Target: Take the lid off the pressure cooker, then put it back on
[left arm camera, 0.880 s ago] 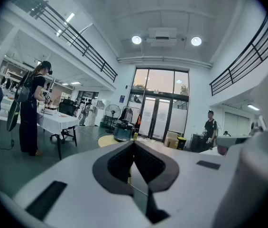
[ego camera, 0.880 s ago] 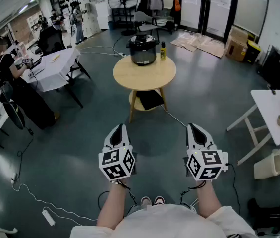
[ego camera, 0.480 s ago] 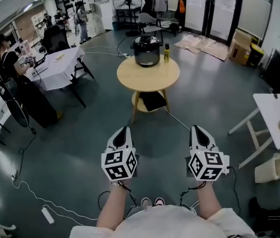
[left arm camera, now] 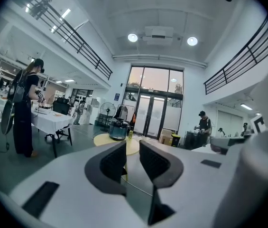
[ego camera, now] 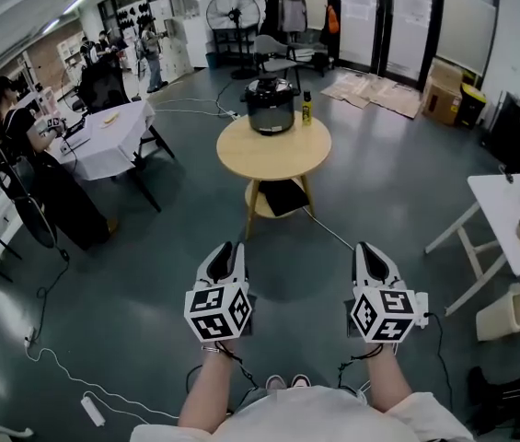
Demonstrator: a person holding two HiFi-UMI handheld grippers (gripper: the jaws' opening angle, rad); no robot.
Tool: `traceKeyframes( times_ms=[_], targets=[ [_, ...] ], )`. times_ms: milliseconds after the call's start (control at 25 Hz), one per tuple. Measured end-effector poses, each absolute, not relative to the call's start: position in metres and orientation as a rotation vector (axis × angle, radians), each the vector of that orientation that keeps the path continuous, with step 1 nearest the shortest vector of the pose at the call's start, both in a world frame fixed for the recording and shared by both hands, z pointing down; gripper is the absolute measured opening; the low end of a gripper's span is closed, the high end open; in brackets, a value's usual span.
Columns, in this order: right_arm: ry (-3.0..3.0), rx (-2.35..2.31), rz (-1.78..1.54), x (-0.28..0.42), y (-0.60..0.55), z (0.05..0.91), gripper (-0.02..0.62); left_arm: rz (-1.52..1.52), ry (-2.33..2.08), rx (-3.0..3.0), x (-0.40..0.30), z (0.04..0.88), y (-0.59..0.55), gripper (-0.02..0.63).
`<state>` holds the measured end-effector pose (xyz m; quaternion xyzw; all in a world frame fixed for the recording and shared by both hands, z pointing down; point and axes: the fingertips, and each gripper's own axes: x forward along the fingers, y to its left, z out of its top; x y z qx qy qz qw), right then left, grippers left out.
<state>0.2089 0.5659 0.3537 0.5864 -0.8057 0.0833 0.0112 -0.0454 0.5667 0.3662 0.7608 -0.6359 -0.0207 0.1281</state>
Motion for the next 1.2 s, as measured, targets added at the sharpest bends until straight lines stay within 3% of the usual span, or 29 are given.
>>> traceKeyframes(
  times_ms=[120,760,960,1200],
  targets=[
    [-2.509,1.838,0.266,0.208,0.571,0.354,0.002,-0.037,-1.809,2.264,-0.041,0.363,0.569,0.103],
    [-2.467,1.871,0.307,0.194,0.586,0.362,0.002,0.017,-1.636,2.427,-0.040,0.364,0.576,0.425],
    [-2.460,1.874,0.313,0.184,0.590,0.363,0.002,-0.007,-1.613,2.428,-0.049,0.370,0.577,0.482],
    [-2.433,1.892,0.329,0.178,0.593,0.367,0.002,-0.032,-1.605,2.405,-0.062,0.380,0.579,0.503]
  ],
)
